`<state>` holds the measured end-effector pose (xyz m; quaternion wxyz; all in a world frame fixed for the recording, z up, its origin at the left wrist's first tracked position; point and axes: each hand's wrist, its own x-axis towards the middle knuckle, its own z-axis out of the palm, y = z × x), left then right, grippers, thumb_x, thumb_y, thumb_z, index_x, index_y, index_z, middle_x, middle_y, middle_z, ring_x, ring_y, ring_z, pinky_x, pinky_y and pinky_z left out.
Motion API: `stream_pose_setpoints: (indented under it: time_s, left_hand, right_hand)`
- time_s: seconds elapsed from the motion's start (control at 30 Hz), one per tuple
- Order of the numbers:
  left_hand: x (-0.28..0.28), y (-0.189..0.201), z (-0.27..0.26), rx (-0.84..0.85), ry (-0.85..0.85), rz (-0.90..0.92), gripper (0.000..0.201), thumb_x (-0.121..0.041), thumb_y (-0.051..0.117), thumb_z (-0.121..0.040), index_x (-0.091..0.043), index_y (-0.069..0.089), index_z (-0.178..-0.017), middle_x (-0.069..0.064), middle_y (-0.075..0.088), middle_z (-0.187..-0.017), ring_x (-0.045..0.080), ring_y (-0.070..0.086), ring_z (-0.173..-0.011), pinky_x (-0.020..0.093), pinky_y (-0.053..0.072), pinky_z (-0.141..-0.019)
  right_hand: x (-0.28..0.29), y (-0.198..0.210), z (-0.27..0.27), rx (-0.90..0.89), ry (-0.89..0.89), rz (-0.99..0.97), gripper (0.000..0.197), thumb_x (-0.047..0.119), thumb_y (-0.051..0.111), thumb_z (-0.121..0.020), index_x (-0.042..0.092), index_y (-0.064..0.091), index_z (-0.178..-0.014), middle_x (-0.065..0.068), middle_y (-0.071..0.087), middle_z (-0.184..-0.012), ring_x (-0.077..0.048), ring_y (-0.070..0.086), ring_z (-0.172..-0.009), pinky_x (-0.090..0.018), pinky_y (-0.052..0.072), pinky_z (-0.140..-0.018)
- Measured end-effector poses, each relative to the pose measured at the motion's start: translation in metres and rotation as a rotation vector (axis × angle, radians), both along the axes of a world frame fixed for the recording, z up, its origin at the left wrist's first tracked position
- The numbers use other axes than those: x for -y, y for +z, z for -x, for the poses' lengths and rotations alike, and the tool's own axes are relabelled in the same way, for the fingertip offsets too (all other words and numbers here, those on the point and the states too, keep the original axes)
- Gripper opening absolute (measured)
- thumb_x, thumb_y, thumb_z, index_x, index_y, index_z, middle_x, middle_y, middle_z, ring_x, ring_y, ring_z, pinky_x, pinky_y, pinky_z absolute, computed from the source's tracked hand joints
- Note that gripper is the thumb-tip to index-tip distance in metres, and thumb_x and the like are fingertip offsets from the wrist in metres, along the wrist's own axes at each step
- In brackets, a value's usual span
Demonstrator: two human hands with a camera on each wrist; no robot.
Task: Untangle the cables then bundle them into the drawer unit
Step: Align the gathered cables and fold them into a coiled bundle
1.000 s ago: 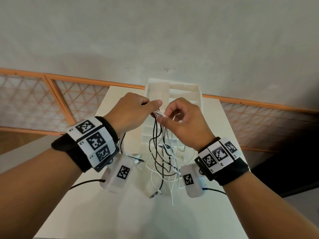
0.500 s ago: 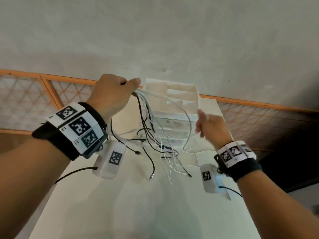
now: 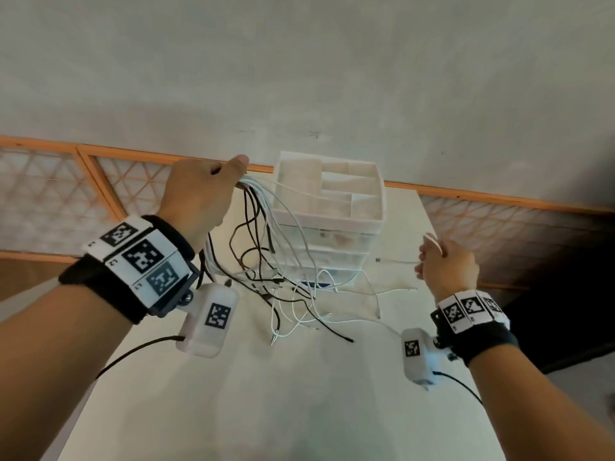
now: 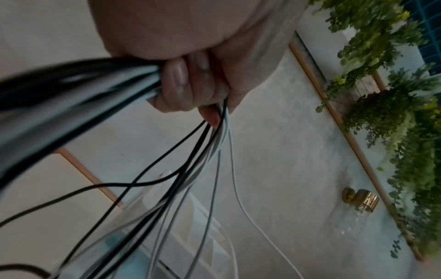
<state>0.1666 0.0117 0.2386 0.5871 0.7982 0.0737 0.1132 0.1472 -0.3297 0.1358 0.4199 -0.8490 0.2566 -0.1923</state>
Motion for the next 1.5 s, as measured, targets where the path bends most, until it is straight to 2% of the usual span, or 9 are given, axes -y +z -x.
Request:
stream_pose_setpoints:
  time_s: [0.17,0.23,0.43,0.83,0.97,1.1,1.23,1.37,1.5]
  left_hand:
    - [0.005,0.008,0.003,-0.052,-0.130,0.148,0.046,-0.039,0.065,-0.093,-0.014,0.041,-0.064,0.001,0.017,-0.056,0.018,0.013,-0.045,0.024,0.017,-0.043]
    - [0.010,0.011,0.005,-0.066,-0.206,0.162,0.050,-0.039,0.065,-0.093,-0.017,0.034,-0.060,0.000,0.015,-0.055,0.018,0.010,-0.048,0.024,0.016,-0.043]
    - [0.028,0.016,0.009,-0.019,-0.210,0.180,0.057,-0.039,0.066,-0.092,-0.019,0.026,-0.058,0.007,0.012,-0.063,0.021,0.009,-0.050,0.023,0.016,-0.044]
    - [-0.003,0.028,0.004,0.093,-0.038,0.157,0.054,-0.039,0.066,-0.092,-0.011,0.037,-0.056,0.008,0.022,-0.060,0.020,0.017,-0.046,0.028,0.021,-0.045]
    - [0.002,0.025,0.003,0.062,-0.110,0.198,0.056,-0.039,0.066,-0.092,0.010,0.050,-0.070,0.006,0.019,-0.060,0.018,0.013,-0.045,0.024,0.018,-0.044]
    - [0.021,0.018,0.006,0.031,-0.165,0.248,0.050,-0.035,0.067,-0.092,-0.007,0.039,-0.061,0.003,0.015,-0.058,0.017,0.010,-0.047,0.024,0.015,-0.045]
    - [0.030,0.015,0.008,0.031,-0.187,0.254,0.057,-0.036,0.067,-0.092,-0.014,0.026,-0.059,0.006,0.013,-0.063,0.019,0.009,-0.048,0.025,0.016,-0.045]
    - [0.028,0.022,0.011,0.066,-0.153,0.233,0.057,-0.037,0.067,-0.092,-0.014,0.029,-0.056,0.008,0.013,-0.064,0.022,0.010,-0.049,0.023,0.018,-0.044]
    - [0.026,0.026,0.011,0.108,-0.135,0.170,0.056,-0.036,0.067,-0.092,-0.012,0.032,-0.056,0.010,0.014,-0.064,0.022,0.011,-0.048,0.022,0.019,-0.044]
  right_hand:
    - [-0.010,-0.008,0.002,-0.530,0.371,0.377,0.031,0.029,0.072,-0.085,0.022,0.065,-0.114,-0.005,0.065,-0.116,-0.027,0.062,-0.109,-0.032,0.048,-0.090]
    - [-0.031,0.000,0.002,-0.399,0.574,0.270,0.050,0.024,0.077,-0.080,0.029,0.058,-0.127,0.000,0.058,-0.131,-0.020,0.061,-0.113,-0.035,0.050,-0.097]
    - [-0.120,0.039,0.005,-0.063,0.990,0.070,0.013,0.010,0.076,-0.080,0.021,0.069,-0.084,0.010,0.070,-0.082,0.003,0.063,-0.070,-0.010,0.047,-0.067]
    - [-0.052,-0.045,-0.008,-0.465,0.543,0.238,0.056,0.066,0.039,-0.092,0.016,0.060,-0.082,-0.005,0.073,-0.079,-0.029,0.070,-0.076,-0.040,0.057,-0.079]
    - [-0.059,-0.040,-0.004,-0.477,0.521,0.377,0.014,0.039,0.057,-0.091,0.026,0.061,-0.095,-0.003,0.072,-0.099,-0.027,0.065,-0.094,-0.036,0.052,-0.086]
    - [-0.095,-0.002,-0.001,-0.017,0.668,0.173,0.014,0.016,0.068,-0.086,0.025,0.070,-0.097,0.011,0.072,-0.090,-0.008,0.059,-0.064,-0.016,0.049,-0.066]
    - [-0.120,0.022,0.001,-0.030,0.849,0.038,0.007,0.017,0.075,-0.085,0.017,0.071,-0.079,0.023,0.061,-0.053,0.001,0.053,-0.045,-0.007,0.038,-0.051]
    - [-0.106,-0.004,-0.002,-0.109,0.781,0.130,0.036,0.039,0.074,-0.086,0.007,0.066,-0.070,-0.006,0.068,-0.060,-0.023,0.067,-0.058,-0.036,0.057,-0.063]
    - [-0.079,-0.041,0.003,-0.304,0.626,0.029,0.052,0.055,0.060,-0.092,0.014,0.070,-0.061,-0.005,0.071,-0.061,-0.020,0.070,-0.057,-0.046,0.061,-0.075]
